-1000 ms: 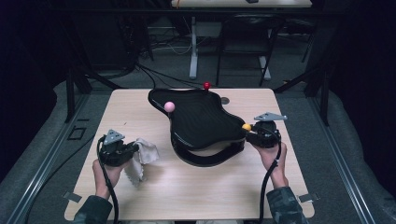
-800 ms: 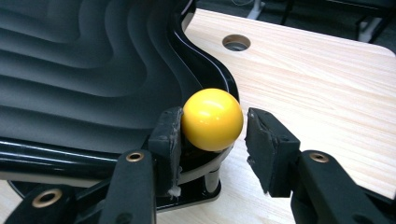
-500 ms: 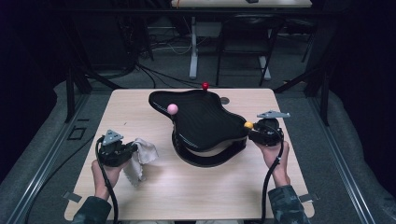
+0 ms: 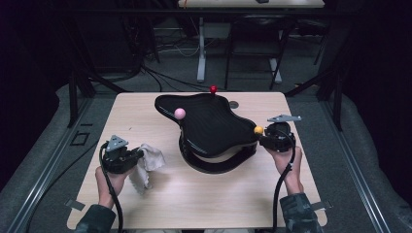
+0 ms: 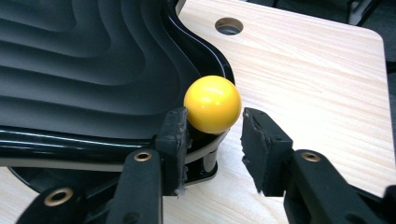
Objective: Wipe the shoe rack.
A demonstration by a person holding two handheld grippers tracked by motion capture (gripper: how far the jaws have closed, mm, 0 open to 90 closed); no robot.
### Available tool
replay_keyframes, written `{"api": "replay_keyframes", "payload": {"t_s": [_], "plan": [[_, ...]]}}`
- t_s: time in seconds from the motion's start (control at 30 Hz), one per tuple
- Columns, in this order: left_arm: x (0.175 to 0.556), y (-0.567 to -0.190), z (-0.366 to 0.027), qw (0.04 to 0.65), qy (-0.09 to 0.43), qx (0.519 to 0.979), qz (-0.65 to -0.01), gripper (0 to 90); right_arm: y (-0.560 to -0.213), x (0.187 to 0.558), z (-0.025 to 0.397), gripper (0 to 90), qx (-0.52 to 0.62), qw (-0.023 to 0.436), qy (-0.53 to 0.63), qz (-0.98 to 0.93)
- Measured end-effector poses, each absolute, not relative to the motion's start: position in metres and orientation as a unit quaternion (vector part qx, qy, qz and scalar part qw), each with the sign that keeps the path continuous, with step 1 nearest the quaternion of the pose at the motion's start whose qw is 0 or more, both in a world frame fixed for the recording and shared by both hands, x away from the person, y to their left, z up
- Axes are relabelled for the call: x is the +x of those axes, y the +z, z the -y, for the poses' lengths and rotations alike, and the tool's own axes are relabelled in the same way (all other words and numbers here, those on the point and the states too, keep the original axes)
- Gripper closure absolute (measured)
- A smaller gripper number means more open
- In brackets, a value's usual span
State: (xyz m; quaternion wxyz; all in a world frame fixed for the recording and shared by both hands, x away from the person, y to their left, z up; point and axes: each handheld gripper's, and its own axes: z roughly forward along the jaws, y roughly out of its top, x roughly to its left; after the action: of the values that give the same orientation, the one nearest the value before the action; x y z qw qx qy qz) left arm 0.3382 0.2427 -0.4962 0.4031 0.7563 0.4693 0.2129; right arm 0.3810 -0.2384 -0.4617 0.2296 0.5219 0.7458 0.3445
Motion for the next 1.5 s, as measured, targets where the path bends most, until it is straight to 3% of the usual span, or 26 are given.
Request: {"api": "replay_keyframes", "payload": {"t_s": [0.13, 0.23, 0.37, 0.53, 0.97, 1.0, 1.5], "plan": [[0.339, -0.496, -0.243, 0.404, 0.213, 0.756, -0.470, 80.9, -0.463, 0.383, 0.238, 64.0, 0.521, 0.235, 0.348, -0.743], [0.338, -0.496, -0.244, 0.404, 0.212, 0.756, -0.470, 81.0, -0.462, 0.383, 0.238, 70.1, 0.523, 0.243, 0.347, -0.739], [0.338, -0.495, -0.245, 0.406, 0.214, 0.753, -0.471, 81.0, -0.464, 0.386, 0.238, 63.8, 0.528, 0.238, 0.347, -0.738], [0.339, -0.495, -0.246, 0.405, 0.213, 0.753, -0.473, 81.0, -0.463, 0.389, 0.238, 62.7, 0.527, 0.238, 0.353, -0.735], [0.340, -0.497, -0.248, 0.400, 0.209, 0.755, -0.475, 80.9, -0.467, 0.401, 0.234, 64.2, 0.534, 0.266, 0.356, -0.719], [0.340, -0.496, -0.248, 0.400, 0.208, 0.755, -0.476, 81.0, -0.466, 0.402, 0.235, 64.5, 0.533, 0.251, 0.353, -0.727], [0.341, -0.497, -0.248, 0.399, 0.207, 0.757, -0.474, 80.9, -0.466, 0.422, 0.231, 70.4, 0.538, 0.263, 0.349, -0.721]]}}
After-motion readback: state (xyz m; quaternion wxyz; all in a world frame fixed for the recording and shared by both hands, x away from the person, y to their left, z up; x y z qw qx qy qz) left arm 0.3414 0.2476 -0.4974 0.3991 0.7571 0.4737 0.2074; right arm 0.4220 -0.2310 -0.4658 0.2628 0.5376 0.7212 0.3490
